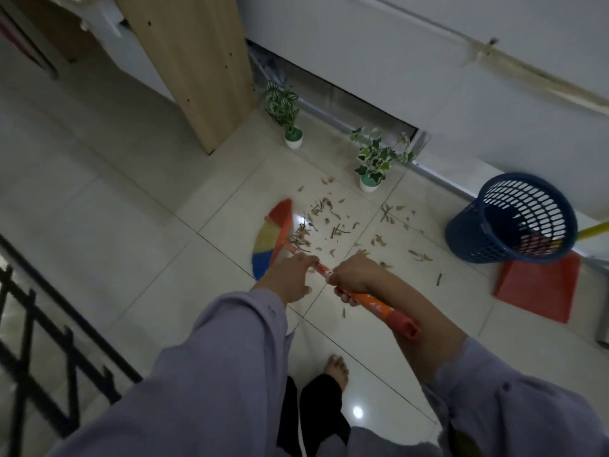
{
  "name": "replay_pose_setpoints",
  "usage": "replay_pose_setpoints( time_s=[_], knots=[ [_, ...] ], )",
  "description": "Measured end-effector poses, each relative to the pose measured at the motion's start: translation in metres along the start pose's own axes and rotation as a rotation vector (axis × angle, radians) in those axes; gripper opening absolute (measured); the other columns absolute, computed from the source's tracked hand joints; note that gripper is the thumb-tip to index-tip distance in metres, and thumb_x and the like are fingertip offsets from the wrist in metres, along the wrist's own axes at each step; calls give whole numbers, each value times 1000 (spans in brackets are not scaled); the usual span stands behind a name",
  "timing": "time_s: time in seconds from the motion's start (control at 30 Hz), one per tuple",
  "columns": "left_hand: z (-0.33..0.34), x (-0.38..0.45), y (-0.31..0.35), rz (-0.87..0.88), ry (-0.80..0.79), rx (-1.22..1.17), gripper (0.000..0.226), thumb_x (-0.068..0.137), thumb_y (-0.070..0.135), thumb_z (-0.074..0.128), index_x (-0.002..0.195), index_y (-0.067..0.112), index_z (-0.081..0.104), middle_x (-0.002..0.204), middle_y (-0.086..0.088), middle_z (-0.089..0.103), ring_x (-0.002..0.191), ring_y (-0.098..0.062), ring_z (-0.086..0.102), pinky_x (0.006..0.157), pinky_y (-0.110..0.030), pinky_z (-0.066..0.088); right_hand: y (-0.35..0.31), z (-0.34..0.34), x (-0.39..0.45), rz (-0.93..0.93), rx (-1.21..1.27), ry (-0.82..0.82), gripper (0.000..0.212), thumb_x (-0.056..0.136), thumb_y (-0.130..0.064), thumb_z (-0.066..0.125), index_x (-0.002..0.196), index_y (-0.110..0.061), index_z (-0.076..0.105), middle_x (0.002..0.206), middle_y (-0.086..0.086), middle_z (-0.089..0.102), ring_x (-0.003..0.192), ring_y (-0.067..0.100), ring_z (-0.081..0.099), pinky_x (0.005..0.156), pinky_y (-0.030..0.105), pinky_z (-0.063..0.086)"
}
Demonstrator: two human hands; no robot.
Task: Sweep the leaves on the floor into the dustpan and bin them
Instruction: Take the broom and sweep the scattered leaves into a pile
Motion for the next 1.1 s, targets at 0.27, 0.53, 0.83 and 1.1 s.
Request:
replay_pose_setpoints(
  time_s=[0.27,0.53,0.83,1.1],
  knots=[
    [-14,7,50,149,190,-82,22,93,28,56,114,21,55,122,-2,57,114,-23,53,94,-45,48,6,-36,-55,-166,-144,70,22,87,-9,58,105,3,66,63,8,59,38,10,53,37,16,43],
    [49,7,36,91,27,23,8,96,22,47,101,20,52,109,-3,60,97,-24,59,88,-44,51,36,-12,-54,-97,-203,-23,27,84,-5,60,109,2,67,62,7,58,38,11,53,37,18,44],
    [41,13,106,197,130,-112,15,96,21,46,107,15,54,112,-6,59,100,-25,56,79,-41,50,51,-58,-69,-52,-367,80,26,87,-8,59,110,2,65,67,10,62,36,11,55,39,21,47],
    [-9,9,62,109,264,17,14,95,29,47,99,19,56,103,-2,62,92,-21,58,83,-41,53,10,-53,-62,-204,-239,10,28,87,-12,62,115,-5,65,67,6,62,43,9,56,39,17,45]
  ],
)
Point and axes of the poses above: each hand's wrist, its own x-axis towards the middle knuckle, its own z-axis out of the palm, y = z × x, the point moved 5 cm from there along x, towards the middle knuckle
